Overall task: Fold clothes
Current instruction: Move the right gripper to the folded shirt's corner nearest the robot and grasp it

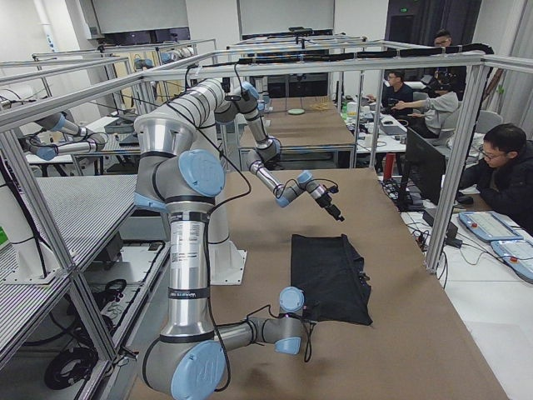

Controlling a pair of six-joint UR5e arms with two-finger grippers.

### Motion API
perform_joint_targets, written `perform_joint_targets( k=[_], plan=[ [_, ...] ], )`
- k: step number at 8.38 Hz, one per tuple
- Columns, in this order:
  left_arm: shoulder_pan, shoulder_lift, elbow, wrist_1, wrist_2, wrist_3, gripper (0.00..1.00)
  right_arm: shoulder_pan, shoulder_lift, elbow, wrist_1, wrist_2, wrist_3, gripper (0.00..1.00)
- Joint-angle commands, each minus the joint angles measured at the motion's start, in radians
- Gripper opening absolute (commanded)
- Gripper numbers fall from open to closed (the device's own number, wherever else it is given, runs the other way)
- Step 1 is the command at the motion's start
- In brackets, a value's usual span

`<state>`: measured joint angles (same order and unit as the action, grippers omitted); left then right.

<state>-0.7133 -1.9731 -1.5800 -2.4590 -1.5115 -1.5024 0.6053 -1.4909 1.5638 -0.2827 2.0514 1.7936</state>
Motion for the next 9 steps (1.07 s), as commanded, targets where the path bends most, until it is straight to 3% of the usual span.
perform_joint_targets(
  k=[1, 2, 7, 8, 9],
  plan=[
    [0.000, 0.000, 0.000, 0.000, 0.000, -0.001, 1.00, -0.006, -0.012, 0.004, -0.001, -0.005, -0.011, 0.37],
    [0.000, 0.002, 0.002, 0.000, 0.000, -0.001, 1.00, -0.006, -0.011, 0.008, 0.000, -0.005, -0.011, 0.00],
    [0.000, 0.003, 0.005, 0.000, 0.000, -0.001, 1.00, 0.010, -0.012, 0.030, -0.006, 0.032, -0.010, 0.00],
    [0.002, 0.003, 0.005, 0.000, 0.000, 0.001, 1.00, 0.048, -0.021, 0.027, -0.006, 0.079, -0.011, 0.00],
    [0.002, 0.003, 0.003, 0.000, 0.000, -0.001, 1.00, 0.133, -0.028, 0.027, -0.004, 0.186, -0.017, 0.00]
  ],
)
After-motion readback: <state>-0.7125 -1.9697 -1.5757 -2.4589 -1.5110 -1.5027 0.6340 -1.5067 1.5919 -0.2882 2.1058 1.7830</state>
